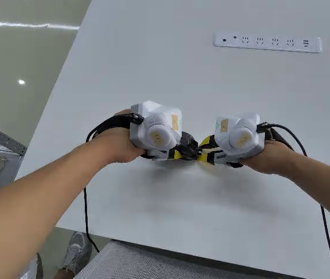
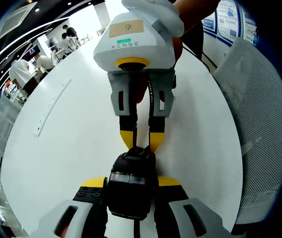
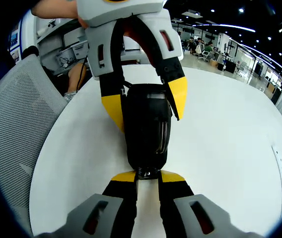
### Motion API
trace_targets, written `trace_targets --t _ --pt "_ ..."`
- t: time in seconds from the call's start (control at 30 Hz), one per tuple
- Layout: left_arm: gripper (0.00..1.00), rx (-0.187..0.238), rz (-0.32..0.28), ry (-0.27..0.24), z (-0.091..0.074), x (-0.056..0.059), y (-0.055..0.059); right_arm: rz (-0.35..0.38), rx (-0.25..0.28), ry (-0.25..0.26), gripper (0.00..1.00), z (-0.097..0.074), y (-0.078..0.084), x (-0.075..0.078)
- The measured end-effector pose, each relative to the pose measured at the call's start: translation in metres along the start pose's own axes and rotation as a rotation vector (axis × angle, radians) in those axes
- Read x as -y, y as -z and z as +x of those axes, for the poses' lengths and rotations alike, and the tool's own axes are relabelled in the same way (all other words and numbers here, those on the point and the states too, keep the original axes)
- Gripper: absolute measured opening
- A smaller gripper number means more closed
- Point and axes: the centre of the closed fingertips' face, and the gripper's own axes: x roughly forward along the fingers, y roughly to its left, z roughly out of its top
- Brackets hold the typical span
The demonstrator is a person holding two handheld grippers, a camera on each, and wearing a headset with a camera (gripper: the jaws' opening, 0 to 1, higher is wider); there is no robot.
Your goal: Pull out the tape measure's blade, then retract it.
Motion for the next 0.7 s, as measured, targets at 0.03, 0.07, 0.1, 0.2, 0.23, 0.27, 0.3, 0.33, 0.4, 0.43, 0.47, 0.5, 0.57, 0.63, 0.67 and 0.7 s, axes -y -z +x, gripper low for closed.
trace_targets --t 0.03,0.07,0.1,0.2,0.23,0.27,0.3,0.33,0.4,0.43,0.47,0.5,0.57,0.63,0.67,0.7 --pt "0.32 0.000 -0.004 0.000 0.0000 -0.0002 0.0002 0.000 0.000 0.000 0.12 -0.0001 0.0001 -0.0001" --pt "0.32 0.001 -0.006 0.001 0.0002 -0.0001 0.0007 -0.003 0.000 0.000 0.12 -0.0002 0.0000 -0.0002" --pt "0.32 0.002 -0.006 0.002 0.0001 -0.0001 0.0007 -0.011 0.001 0.000 0.11 -0.0004 -0.0002 -0.0003" --pt "0.32 0.007 -0.015 0.003 -0.0003 -0.0006 0.0009 -0.017 0.000 0.005 0.11 -0.0012 0.0001 0.0007" --pt "0.31 0.006 -0.014 0.003 -0.0002 -0.0007 0.0010 -0.016 -0.001 0.005 0.11 -0.0016 0.0005 0.0012" --pt "0.31 0.005 -0.012 0.003 0.0000 -0.0008 0.0010 -0.018 0.000 0.005 0.11 -0.0016 0.0004 0.0014" --pt "0.31 0.004 -0.014 0.002 0.0000 -0.0008 0.0010 -0.013 0.000 0.004 0.11 -0.0018 0.0008 0.0012" --pt "0.31 0.003 -0.013 0.002 -0.0001 -0.0005 0.0010 -0.014 -0.001 0.004 0.10 -0.0018 0.0008 0.0012" --pt "0.31 0.002 -0.012 0.002 0.0001 -0.0003 0.0012 -0.012 0.001 0.004 0.10 -0.0021 0.0011 0.0012" --pt "0.31 0.002 -0.012 0.003 0.0001 -0.0003 0.0012 -0.012 0.001 0.004 0.10 -0.0023 0.0013 0.0010" --pt "0.31 0.002 -0.012 0.003 0.0000 -0.0005 0.0012 -0.012 0.001 0.005 0.10 -0.0029 0.0017 0.0012" --pt "0.31 0.002 -0.013 0.003 -0.0003 -0.0005 0.0011 -0.010 0.002 0.004 0.10 -0.0034 0.0021 0.0013" --pt "0.31 0.003 -0.015 0.003 -0.0009 -0.0004 0.0008 -0.007 0.003 0.004 0.10 -0.0046 0.0034 0.0017" --pt "0.31 0.005 -0.017 0.002 -0.0014 -0.0003 0.0008 0.002 0.003 0.003 0.10 -0.0066 0.0051 0.0023" --pt "0.31 0.005 -0.018 0.002 -0.0014 -0.0005 0.0010 0.003 0.004 0.003 0.10 -0.0074 0.0057 0.0025" --pt "0.31 0.006 -0.019 0.002 -0.0016 -0.0006 0.0011 0.005 0.004 0.003 0.10 -0.0079 0.0067 0.0028"
